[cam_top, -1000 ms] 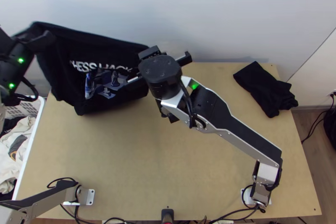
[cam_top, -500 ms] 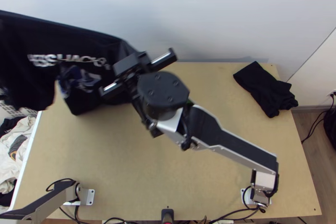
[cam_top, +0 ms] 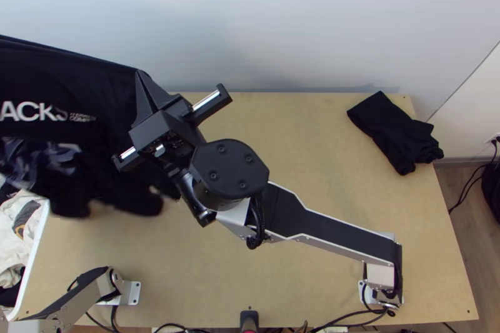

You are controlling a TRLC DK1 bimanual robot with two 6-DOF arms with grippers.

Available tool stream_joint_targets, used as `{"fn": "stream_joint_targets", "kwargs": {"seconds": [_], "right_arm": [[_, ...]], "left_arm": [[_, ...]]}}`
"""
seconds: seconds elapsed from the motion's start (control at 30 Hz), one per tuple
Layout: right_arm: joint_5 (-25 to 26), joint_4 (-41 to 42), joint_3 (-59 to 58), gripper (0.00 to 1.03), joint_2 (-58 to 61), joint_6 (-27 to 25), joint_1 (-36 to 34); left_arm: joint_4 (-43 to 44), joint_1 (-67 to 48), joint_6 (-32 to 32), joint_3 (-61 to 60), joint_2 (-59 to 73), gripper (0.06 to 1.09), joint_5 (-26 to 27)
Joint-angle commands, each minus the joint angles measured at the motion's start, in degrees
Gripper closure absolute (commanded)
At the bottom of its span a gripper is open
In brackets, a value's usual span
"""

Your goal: Fold the t-shirt

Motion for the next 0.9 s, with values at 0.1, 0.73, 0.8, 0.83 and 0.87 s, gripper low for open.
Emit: {"fn": "stream_joint_targets", "kwargs": {"seconds": [0.1,0.73,0.8,0.83,0.87], "right_arm": [[0.2,0.9,-0.1,1.0,0.3,-0.5,0.4],[-5.5,-46.2,-14.9,1.0,-9.9,45.4,-21.8],[-8.4,-47.8,-18.2,1.0,-11.3,48.1,-24.4],[-10.2,-49.2,-19.4,1.0,-11.9,49.6,-25.7],[-11.3,-49.9,-20.8,1.0,-12.4,50.3,-26.8]], "left_arm": [[13.2,-6.9,7.8,1.9,5.5,1.05,-1.2],[4.9,-42.1,-4.2,-6.2,37.2,1.05,-2.6],[0.1,-44.0,-8.9,-5.6,39.2,1.05,-0.8],[-2.1,-44.5,-11.2,-5.5,40.0,1.05,1.0],[-4.2,-45.0,-13.6,-5.4,40.7,1.05,2.3]]}}
